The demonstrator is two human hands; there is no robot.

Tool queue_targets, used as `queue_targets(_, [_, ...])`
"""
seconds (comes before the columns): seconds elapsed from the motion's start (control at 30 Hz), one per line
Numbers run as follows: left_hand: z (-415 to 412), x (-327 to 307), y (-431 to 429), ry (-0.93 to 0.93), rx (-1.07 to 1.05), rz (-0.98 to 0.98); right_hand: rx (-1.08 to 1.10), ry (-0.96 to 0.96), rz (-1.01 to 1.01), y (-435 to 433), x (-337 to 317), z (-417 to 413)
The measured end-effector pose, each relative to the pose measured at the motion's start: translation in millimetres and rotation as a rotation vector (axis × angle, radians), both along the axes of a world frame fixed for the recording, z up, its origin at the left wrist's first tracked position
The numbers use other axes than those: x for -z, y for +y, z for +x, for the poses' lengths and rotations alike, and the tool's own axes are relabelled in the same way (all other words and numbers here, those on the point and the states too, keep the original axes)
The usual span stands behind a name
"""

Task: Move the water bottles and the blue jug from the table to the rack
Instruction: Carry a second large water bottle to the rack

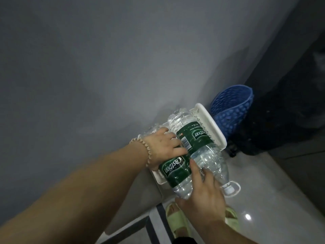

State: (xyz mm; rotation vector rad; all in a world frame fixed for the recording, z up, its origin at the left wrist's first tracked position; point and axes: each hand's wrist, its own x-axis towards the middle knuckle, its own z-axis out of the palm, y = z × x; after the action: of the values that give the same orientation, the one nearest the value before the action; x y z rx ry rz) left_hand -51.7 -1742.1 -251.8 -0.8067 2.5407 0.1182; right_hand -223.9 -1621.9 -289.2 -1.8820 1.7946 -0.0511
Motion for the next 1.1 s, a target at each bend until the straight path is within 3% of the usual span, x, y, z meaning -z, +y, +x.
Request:
queue_targets(0.23, [25.1, 42.0, -42.9, 0.028, 0.147, 0.004, 0.123, 0.050, -0.052, -18.6, 30.5, 34.9])
queue_targets(0.5, [35.9, 87.4, -54.4, 0.153, 0.186, 0.021, 0.106, 0.136, -0.079, -18.5, 57.4, 46.7])
queue_targets(0.67, [44.2, 99.5, -63.3, 0.245, 0.170, 0.013, 0.052, 0.129, -0.137, -25.1, 63.6, 49.5])
queue_targets(0.93, [45.5, 98.7, -56.7, 0.197, 0.126, -0.049, -0.019, 0.124, -0.118, -24.7, 61.3, 45.8])
queue_targets(1.1, [51.0, 96.2, -43.6, 0.167, -0.065, -0.051, -0.113, 0.135, -0.093, -19.7, 57.2, 32.9])
